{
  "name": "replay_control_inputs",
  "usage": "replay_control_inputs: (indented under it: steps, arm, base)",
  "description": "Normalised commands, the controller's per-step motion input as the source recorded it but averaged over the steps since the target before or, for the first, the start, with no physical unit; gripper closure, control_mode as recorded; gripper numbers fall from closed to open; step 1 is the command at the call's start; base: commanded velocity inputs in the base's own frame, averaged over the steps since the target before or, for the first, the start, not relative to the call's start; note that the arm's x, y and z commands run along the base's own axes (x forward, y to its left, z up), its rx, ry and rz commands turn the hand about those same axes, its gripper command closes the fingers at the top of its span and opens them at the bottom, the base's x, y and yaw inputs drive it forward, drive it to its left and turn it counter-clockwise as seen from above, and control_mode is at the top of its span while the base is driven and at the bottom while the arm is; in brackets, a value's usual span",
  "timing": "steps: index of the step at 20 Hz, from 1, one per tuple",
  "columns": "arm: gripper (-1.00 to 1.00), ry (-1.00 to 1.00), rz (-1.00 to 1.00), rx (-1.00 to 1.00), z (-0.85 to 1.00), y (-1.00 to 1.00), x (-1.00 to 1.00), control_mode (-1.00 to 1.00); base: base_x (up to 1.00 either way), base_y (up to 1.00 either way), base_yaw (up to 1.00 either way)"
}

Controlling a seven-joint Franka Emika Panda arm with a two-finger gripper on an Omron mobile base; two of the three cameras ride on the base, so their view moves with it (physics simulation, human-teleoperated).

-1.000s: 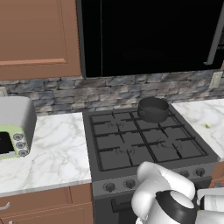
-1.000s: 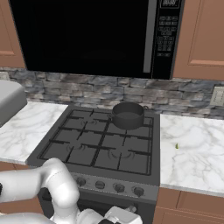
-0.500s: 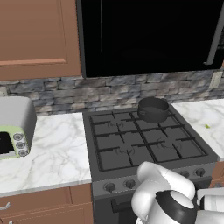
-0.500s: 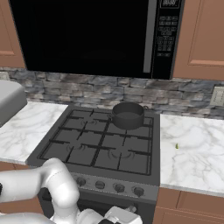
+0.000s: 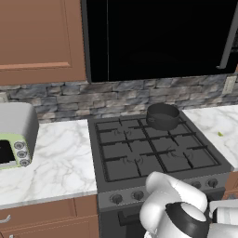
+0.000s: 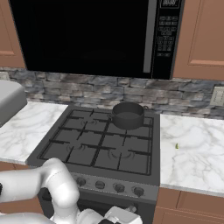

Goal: Turn on the burner for the pot on the stove. Wait thirty seconds for the pot to heat up. Then add the lemon wedge to the pot.

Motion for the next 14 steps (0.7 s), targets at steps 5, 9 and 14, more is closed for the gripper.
replay_control_inputs:
  steps: [5,9,14]
  arm:
    - [1.00,0.00,0.00,0.00,0.00,0.00,0.00,-1.00]
    - [1.00,0.00,0.00,0.00,0.00,0.00,0.00,-1.00]
    - [1.00,0.00,0.00,0.00,0.00,0.00,0.00,-1.00]
  base:
    - [0.00,0.00,0.00]
    - [0.00,0.00,0.00]
    - [0.00,0.00,0.00]
